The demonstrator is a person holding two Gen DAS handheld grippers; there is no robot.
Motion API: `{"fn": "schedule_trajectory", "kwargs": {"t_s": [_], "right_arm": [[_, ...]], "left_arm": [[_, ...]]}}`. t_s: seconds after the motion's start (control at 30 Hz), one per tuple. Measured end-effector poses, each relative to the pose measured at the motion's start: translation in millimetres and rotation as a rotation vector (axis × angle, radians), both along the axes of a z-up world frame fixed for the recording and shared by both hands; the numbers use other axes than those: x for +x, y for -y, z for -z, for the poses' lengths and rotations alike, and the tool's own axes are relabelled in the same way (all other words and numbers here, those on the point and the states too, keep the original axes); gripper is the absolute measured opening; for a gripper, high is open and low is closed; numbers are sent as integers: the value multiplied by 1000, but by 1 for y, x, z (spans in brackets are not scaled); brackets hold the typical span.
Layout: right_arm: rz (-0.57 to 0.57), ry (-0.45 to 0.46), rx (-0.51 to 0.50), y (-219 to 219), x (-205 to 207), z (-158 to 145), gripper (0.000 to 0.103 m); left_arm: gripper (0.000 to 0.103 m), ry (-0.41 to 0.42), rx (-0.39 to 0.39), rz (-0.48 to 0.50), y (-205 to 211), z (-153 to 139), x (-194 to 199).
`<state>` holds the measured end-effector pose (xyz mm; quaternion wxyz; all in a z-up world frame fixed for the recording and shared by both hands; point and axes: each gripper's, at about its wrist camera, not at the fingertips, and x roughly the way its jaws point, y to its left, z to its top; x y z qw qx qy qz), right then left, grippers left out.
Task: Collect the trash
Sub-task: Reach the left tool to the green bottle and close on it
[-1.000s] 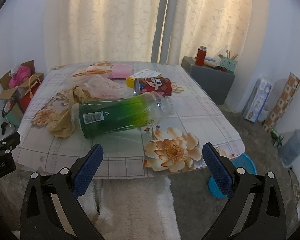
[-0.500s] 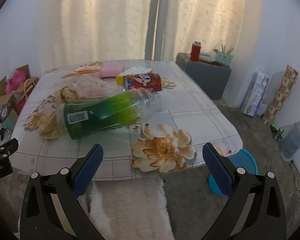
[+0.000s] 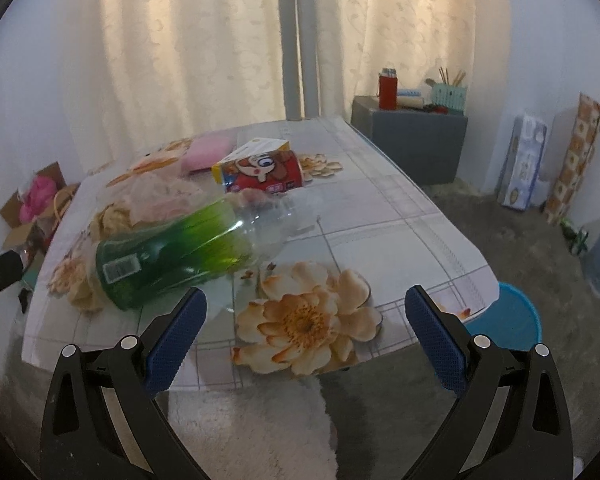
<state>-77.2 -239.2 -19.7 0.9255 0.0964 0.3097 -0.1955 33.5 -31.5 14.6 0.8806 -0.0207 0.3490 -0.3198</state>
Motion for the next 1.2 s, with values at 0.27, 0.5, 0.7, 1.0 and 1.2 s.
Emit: {"fn": "schedule_trajectory", "kwargs": {"t_s": [0.27,0.5,0.7,1.0,1.2], "right_arm": [[-20,17,155,31,4,7,95],[-7,29,276,66,6,22,95],[3,48,379,93,4,35,95],[-12,62,427,102,8,44,95],[-21,73,438,108,8,46,95]], "left_arm": [[97,126,157,315,80,-13,18],[94,167,398,530,149,3,26],[86,138,596,609,185,28,36],[77,2,764,656,222,64,58],[65,-40,784,657,229,70,62]]}}
